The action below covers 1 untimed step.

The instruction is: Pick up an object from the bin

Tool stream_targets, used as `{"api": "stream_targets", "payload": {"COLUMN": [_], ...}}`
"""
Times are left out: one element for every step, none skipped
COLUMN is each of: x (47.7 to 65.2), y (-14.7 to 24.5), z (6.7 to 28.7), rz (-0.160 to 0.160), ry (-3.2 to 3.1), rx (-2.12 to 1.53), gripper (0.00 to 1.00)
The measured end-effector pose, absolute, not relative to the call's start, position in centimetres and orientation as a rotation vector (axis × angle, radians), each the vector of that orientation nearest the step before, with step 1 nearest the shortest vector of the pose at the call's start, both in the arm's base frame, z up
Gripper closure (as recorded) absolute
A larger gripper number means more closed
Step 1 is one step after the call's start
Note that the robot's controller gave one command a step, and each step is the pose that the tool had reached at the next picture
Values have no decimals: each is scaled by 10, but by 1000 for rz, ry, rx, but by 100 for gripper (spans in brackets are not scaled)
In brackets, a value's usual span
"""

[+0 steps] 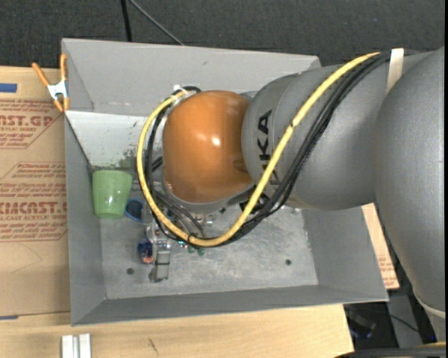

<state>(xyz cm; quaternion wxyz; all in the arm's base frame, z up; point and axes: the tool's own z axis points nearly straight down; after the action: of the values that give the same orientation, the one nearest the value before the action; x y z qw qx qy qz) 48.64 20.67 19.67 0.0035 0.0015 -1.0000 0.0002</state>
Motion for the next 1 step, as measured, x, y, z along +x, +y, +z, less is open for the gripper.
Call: {"api": "stream_targets", "payload": {"x": [525], "y": [178], "z": [84], "rz": [-5], "ry": [-3127], "rx": [-300], "gripper": [0]}}
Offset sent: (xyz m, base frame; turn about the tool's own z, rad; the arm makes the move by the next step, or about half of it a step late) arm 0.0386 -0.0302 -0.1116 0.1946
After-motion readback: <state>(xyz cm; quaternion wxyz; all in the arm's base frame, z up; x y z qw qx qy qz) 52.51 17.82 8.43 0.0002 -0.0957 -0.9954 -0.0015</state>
